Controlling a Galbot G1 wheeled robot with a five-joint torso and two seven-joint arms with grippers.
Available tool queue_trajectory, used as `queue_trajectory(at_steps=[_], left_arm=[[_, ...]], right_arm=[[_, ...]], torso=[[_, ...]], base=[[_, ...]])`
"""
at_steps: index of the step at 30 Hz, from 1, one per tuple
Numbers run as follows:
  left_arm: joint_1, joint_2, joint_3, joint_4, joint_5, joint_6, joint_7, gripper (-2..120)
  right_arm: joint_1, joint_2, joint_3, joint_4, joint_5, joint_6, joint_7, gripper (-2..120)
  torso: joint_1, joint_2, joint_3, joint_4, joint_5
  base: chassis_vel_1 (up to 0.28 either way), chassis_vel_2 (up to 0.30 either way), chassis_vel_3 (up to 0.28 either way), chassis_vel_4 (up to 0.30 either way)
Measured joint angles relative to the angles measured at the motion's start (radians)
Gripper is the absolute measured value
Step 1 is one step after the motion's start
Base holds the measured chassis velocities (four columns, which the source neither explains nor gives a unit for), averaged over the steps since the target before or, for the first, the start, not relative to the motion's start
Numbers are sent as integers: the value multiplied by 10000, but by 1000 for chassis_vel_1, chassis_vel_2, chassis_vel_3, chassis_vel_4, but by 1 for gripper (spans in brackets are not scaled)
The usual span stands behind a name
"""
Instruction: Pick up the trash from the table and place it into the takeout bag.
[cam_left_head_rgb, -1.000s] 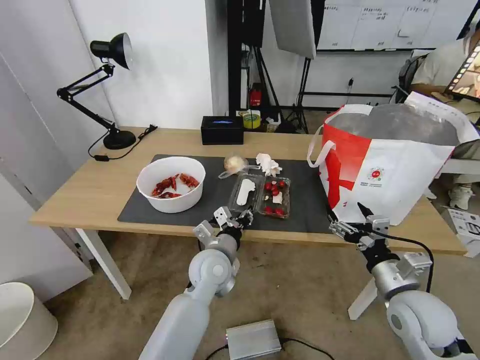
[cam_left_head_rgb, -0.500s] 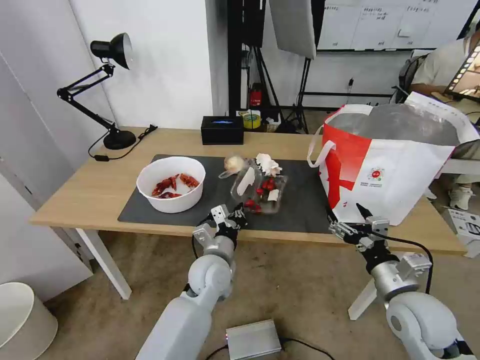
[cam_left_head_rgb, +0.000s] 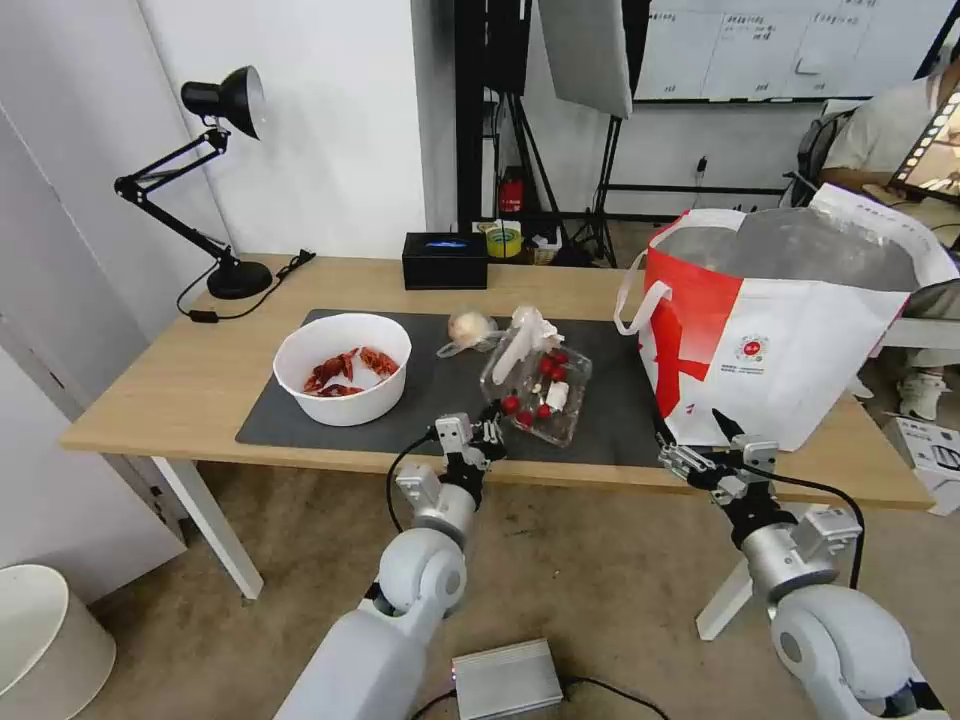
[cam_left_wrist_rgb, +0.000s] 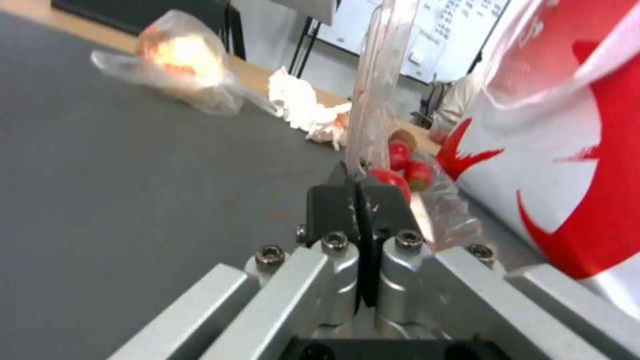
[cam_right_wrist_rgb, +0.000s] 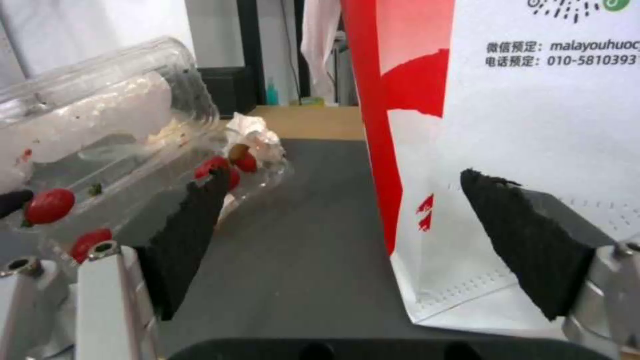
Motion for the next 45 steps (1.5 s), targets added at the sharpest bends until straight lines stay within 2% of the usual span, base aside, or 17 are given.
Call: queue_trajectory(at_steps=[10,13,17,20,23,26,31,32,34,36,39,45], left_arm=[[-52,-125,-174,469,1545,-253,-177,0],[-83,-136,-267,648,2291,-540,-204,0],[-85,-124,-291,657,2631,-660,-190,0],[-76,-111,-354,633,3302,-863,-31,0],[-60,-112,-351,619,3409,-889,10,0],[-49,-113,-331,594,3442,-902,41,7],[9,-133,-315,556,3431,-903,48,28],[9,-133,-315,556,3431,-903,48,28],[32,-128,-298,550,3424,-905,66,38],[45,-118,-290,542,3424,-921,78,41],[97,-71,-259,440,3422,-964,134,55],[253,11,-265,183,3413,-1034,320,59]], right_arm=[[20,24,2,-60,8,4,5,89],[63,39,-5,-104,8,5,7,89],[78,49,-11,-125,8,5,9,89],[89,73,-29,-145,-9,5,17,89],[93,75,-33,-157,-17,5,21,89],[95,81,-37,-179,-23,5,22,89],[91,93,-39,-242,-48,5,28,89],[91,93,-39,-242,-48,5,28,89],[104,102,-42,-266,-53,5,44,89],[118,106,-44,-275,-56,5,56,89],[142,110,-46,-298,-59,3,122,89],[144,129,-47,-299,-62,0,182,88]], torso=[[0,0,0,-1,0],[0,0,0,0,0],[1,0,0,0,-1],[0,1,0,0,0],[0,1,0,0,-1],[0,2,0,0,-1],[0,1,0,0,-1],[0,1,0,0,-1],[0,1,0,0,-3],[0,1,0,0,-2],[1,2,0,0,-2],[0,1,0,0,-2]], base=[[0,0,0,0],[0,0,0,0],[0,0,0,0],[0,0,0,0],[0,0,0,0],[0,0,0,0],[0,0,0,0],[0,0,0,0],[0,0,0,0],[0,0,0,0],[0,0,0,0],[0,0,0,0]])
